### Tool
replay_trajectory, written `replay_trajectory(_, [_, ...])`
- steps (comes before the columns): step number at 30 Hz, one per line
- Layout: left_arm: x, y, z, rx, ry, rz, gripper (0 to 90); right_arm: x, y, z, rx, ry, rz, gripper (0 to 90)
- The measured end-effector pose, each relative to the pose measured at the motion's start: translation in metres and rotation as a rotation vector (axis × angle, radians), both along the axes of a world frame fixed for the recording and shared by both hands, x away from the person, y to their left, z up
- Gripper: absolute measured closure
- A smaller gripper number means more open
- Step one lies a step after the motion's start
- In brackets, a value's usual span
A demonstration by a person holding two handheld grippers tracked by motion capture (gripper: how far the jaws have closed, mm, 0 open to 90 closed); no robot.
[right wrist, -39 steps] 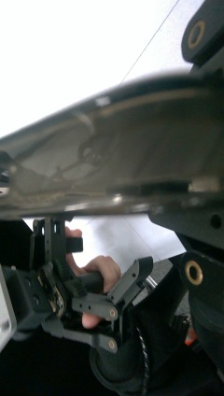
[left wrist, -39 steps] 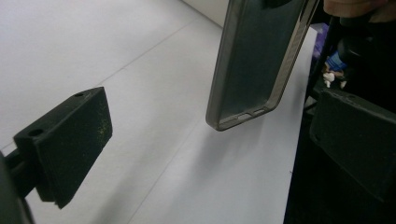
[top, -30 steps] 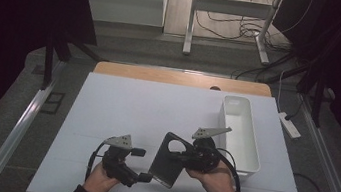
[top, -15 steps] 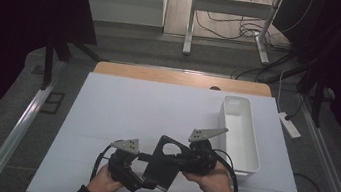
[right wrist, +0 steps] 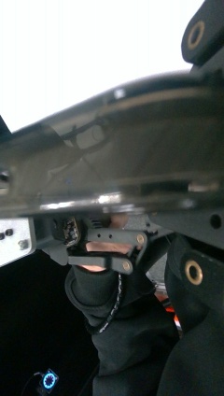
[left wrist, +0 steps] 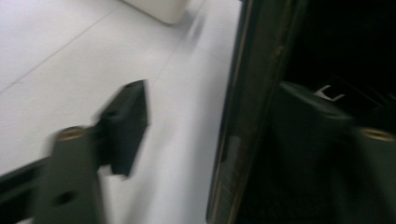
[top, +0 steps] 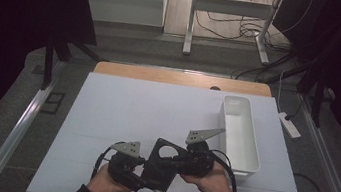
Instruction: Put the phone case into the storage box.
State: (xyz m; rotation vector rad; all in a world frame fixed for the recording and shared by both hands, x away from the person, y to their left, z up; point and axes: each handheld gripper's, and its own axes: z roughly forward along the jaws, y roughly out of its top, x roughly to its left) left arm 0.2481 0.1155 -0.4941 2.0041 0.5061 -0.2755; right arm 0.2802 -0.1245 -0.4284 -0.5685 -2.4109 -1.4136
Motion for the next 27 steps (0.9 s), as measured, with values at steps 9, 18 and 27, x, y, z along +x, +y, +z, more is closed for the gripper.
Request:
replay_trajectory(9, [0.0011, 0.0038, 0.0008, -0.065, 0.024, -0.08, 72.6, 0.0001, 0.0, 0.0002, 0.022, 0.017, 0.024, 86.4])
replay_trajectory(18, [0.0009, 0.0041, 0.0012, -0.09, 0.003, -0.141, 84.6, -0.0001, 0.0, 0.0008, 0.039, 0.016, 0.07, 86.0])
replay_trajectory(27, [0.0015, 0.006, 0.0035, -0.037, -0.003, -0.068, 85.0, 0.0058, -0.0008, -0.0027, 0.006, 0.011, -0.007, 66.1])
